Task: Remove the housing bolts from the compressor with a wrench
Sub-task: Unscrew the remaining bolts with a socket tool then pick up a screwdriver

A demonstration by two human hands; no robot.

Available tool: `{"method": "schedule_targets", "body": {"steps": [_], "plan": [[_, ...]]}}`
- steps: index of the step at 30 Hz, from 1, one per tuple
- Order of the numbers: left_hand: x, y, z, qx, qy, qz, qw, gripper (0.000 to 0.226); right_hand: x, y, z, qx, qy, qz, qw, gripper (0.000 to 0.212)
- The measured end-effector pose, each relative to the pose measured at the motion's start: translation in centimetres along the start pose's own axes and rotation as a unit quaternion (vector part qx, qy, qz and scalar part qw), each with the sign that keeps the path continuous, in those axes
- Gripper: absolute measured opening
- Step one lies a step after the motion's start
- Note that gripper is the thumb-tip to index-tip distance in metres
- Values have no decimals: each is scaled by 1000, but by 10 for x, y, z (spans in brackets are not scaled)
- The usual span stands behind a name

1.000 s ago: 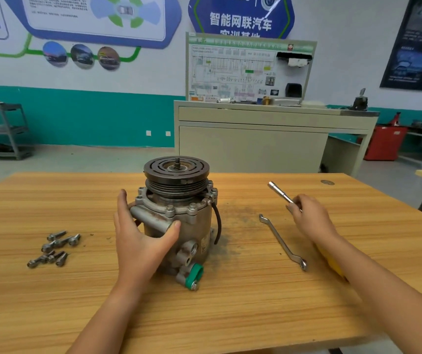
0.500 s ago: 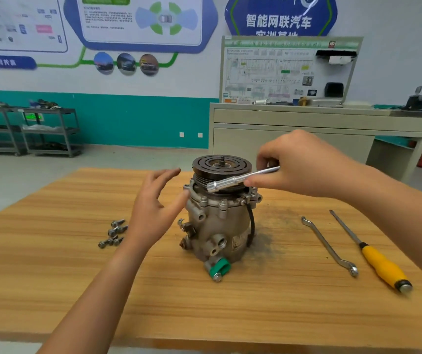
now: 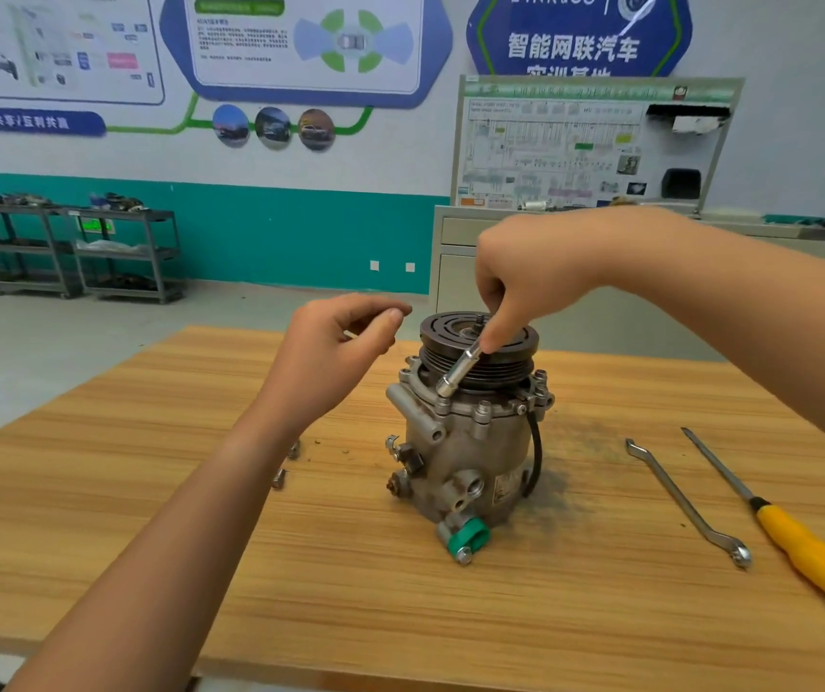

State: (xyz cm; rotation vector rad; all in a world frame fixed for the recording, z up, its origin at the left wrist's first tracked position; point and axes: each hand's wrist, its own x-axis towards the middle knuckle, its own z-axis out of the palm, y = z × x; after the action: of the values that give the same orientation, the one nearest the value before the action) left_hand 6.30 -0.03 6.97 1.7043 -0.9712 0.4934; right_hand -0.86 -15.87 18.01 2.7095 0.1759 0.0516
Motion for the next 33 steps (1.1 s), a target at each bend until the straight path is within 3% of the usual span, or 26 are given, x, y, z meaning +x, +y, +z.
{"method": "schedule_targets", "body": {"steps": [9, 12, 15, 20, 23, 24, 26, 28, 31, 33], "plan": [[4, -1, 4, 16, -3, -14, 1000, 18, 29, -1, -10, 19, -65, 4, 998, 40], [4, -1, 11, 39, -82, -50, 995, 18, 41, -6, -16, 13, -59, -3, 998, 38], [2, 1, 29, 29, -120, -73, 990, 19, 50, -7, -18, 40, 6, 13, 999, 43], [2, 2, 50, 48, -20, -52, 997, 11, 56, -9, -17, 92, 181, 46, 978, 44], [-1, -1, 54, 12, -4, -48, 999, 11, 53, -6, -12, 188, 284, 82, 937, 35], [-2, -2, 55, 9, -2, -49, 999, 12, 50, -6, -9, 270, 309, 88, 908, 31], [-2, -3, 54, 5, -1, -57, 998, 14, 42, -9, -3, 468, 327, 79, 817, 29], [-1, -3, 50, -10, -16, -67, 998, 17, 34, -15, 7, 595, 286, 50, 750, 31], [0, -1, 45, 15, -45, -55, 997, 17, 26, -17, 20, 672, 248, 15, 697, 35], [0, 6, 46, 57, -40, -27, 997, 9, 23, -16, 22, 667, 262, 25, 697, 35]]}}
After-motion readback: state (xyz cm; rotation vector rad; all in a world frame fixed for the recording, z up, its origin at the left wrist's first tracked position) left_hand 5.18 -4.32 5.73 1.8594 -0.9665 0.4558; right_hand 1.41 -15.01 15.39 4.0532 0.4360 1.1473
